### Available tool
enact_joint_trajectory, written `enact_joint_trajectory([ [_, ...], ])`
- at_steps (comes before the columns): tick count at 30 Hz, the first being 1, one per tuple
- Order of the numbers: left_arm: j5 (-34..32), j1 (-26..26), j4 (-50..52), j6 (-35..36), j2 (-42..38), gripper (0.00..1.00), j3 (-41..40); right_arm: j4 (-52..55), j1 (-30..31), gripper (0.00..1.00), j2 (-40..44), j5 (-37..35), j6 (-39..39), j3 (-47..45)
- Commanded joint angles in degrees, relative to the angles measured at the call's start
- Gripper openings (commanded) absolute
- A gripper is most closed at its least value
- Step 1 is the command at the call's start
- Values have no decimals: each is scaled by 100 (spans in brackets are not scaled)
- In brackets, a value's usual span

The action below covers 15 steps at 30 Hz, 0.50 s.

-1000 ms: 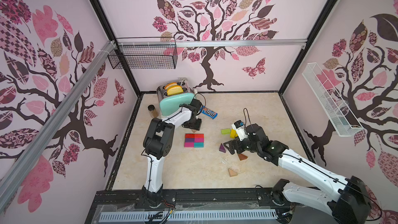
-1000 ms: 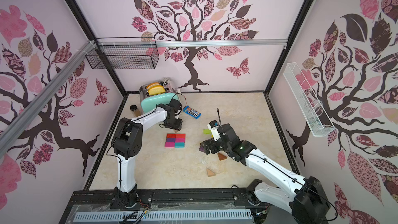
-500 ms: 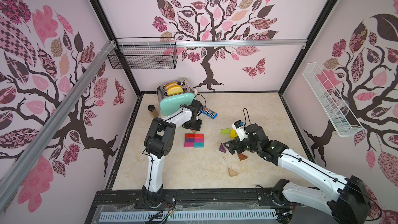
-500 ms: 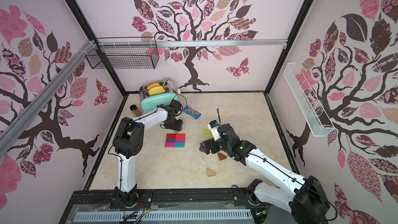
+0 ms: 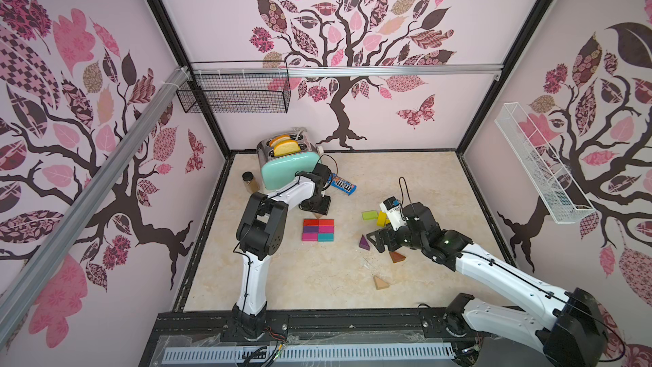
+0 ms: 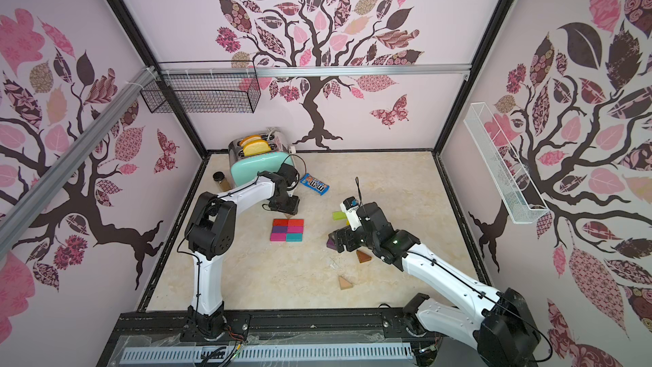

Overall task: Assemble a piece of candy with building blocks
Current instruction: Assemble the building block at the center of the board.

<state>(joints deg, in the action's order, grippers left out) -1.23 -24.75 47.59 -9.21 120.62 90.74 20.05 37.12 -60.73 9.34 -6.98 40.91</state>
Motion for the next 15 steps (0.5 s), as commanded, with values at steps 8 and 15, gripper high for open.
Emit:
enact_joint_trajectory([
  [8, 137, -82, -47, -46, 193, 49, -125, -79, -70, 95, 123, -33, 58, 139],
  [15, 170, -100, -52, -97, 161, 49, -131, -96, -88, 95, 149, -29, 57, 133],
])
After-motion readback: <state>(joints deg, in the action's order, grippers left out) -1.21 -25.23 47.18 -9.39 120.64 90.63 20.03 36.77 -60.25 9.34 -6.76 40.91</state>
